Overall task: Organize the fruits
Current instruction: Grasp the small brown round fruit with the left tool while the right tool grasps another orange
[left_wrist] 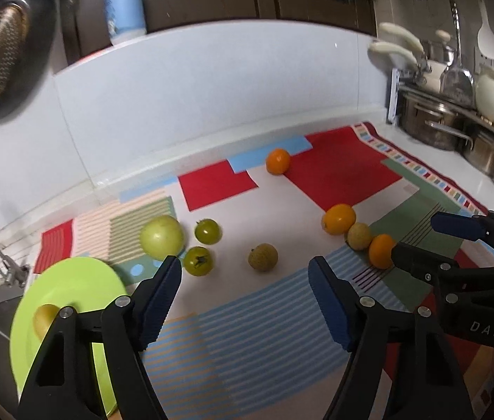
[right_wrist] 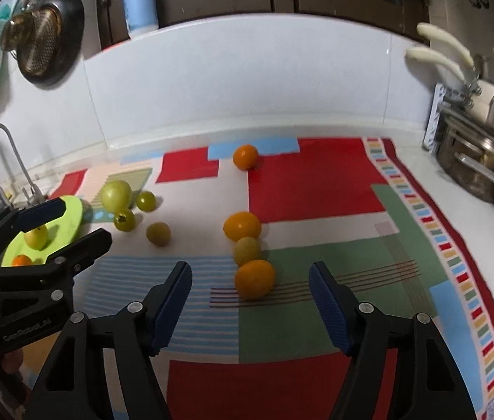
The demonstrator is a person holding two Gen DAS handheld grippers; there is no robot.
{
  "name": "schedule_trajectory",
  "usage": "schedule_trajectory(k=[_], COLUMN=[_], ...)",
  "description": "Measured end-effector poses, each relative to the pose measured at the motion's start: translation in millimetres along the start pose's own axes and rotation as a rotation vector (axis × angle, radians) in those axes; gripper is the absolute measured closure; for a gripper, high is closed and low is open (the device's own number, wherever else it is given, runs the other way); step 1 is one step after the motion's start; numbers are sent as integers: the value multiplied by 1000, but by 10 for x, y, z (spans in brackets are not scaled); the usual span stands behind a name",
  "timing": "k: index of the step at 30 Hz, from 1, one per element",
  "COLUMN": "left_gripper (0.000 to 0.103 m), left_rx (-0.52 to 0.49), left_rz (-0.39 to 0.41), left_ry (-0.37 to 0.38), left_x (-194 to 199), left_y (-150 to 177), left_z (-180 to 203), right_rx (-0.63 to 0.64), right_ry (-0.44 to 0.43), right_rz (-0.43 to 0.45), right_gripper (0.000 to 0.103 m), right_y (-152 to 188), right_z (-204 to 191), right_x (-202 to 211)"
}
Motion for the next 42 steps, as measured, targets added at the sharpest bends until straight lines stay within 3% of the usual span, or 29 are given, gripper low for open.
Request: schedule_trajectory(k=[11,21,23,29,42], left_gripper=[44,71,74,74,74], left_rx=[-29,-22,-21,-17,66], left_rz=[-88,-165,-155,-142,-75], left_ry=[50,104,104,113,71], left_x=[-558,-853,-847,-736,36], left_y=[-43,-58,-71,-74,-18], left_z=[39,95,92,103,-66], right_rx=[-41,-56,-53,-42,1], right_ry=[1,-1,-6,-13,-80], right_rz=[-89,-127,-126,-111,-26], right_gripper=[48,60,67,67,67], right_y=[40,69,69,66,-32], right_z=[115,139,137,113,-117], right_x=[-384,-548,-552,-486,19])
Point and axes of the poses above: each gripper's, at about its wrist camera, not at the fingertips, and x roughly against the way its jaws point, z to its right, y to its underside, the point moved 1 cm from there along -x, roughly the way its jaws point, and after that the axes turned 9 degrees about -x, right-handed, at the moved point
